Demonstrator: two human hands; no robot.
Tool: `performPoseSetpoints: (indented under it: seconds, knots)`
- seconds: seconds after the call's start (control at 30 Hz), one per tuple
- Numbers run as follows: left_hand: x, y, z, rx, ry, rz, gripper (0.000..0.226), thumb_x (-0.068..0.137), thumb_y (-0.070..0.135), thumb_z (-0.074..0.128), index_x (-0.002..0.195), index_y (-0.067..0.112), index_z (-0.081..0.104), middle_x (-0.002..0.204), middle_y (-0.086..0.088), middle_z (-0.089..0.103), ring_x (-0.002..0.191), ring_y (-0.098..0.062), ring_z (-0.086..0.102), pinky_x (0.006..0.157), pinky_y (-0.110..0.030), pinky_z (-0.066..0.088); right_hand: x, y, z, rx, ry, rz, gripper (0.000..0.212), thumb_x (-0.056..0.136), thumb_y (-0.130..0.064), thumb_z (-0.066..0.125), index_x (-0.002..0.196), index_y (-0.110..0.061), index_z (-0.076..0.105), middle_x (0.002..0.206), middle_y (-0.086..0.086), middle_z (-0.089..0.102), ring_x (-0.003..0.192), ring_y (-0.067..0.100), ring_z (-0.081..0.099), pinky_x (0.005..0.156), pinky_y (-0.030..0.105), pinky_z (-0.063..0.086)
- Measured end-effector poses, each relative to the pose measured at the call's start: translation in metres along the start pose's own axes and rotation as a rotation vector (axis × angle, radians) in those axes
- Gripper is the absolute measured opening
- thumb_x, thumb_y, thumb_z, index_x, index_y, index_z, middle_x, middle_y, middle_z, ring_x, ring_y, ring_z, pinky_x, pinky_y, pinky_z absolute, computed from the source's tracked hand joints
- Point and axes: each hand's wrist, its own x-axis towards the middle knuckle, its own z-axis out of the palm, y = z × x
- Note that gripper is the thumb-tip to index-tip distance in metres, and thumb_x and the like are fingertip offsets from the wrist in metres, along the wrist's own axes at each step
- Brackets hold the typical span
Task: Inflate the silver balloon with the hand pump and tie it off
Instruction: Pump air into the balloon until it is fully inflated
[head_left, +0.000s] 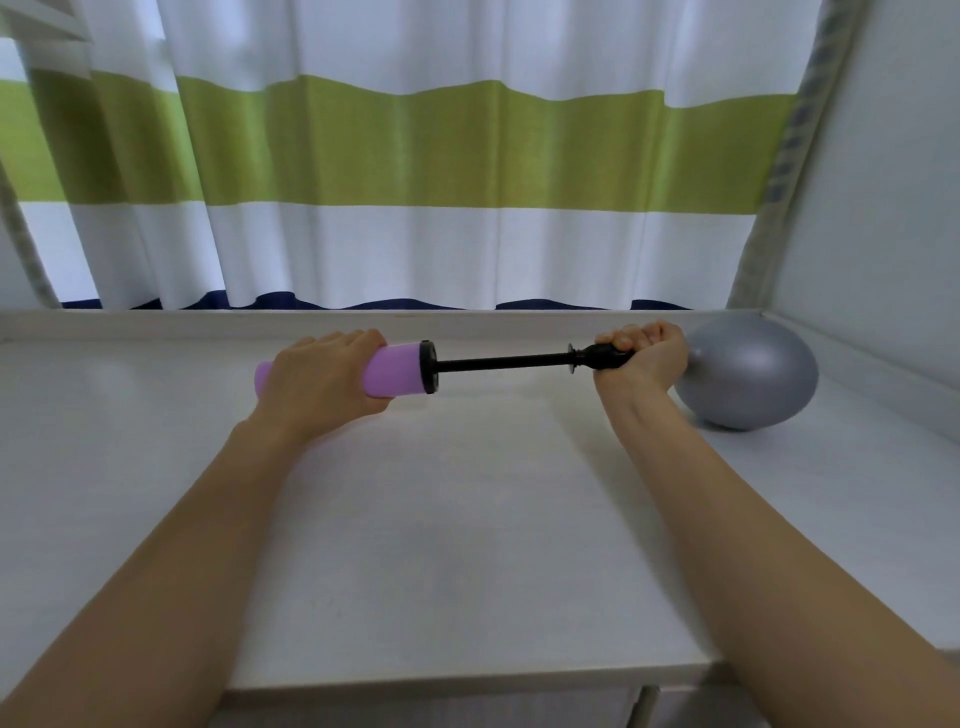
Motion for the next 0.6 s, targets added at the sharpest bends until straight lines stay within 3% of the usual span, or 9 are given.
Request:
performPoseSetpoints:
  seconds: [0.6]
  knots:
    - [0.011,0.074,0.003,0.007,0.051,0.143,0.037,0.066,0.037,0.069,0.092,0.016,0.055,0.080,-0.001,0.063,0.068,-0.026,0.055,0.059,-0.029,0.033,-0.024,0.032,0.010,-0.042,-0.042,0.078,0.033,0.085,-0.011,0.036,0.055,-0.019,0.024,0.036,-0.007,0.022,0.030,0.013,0.023,0.042,0.018,0.030]
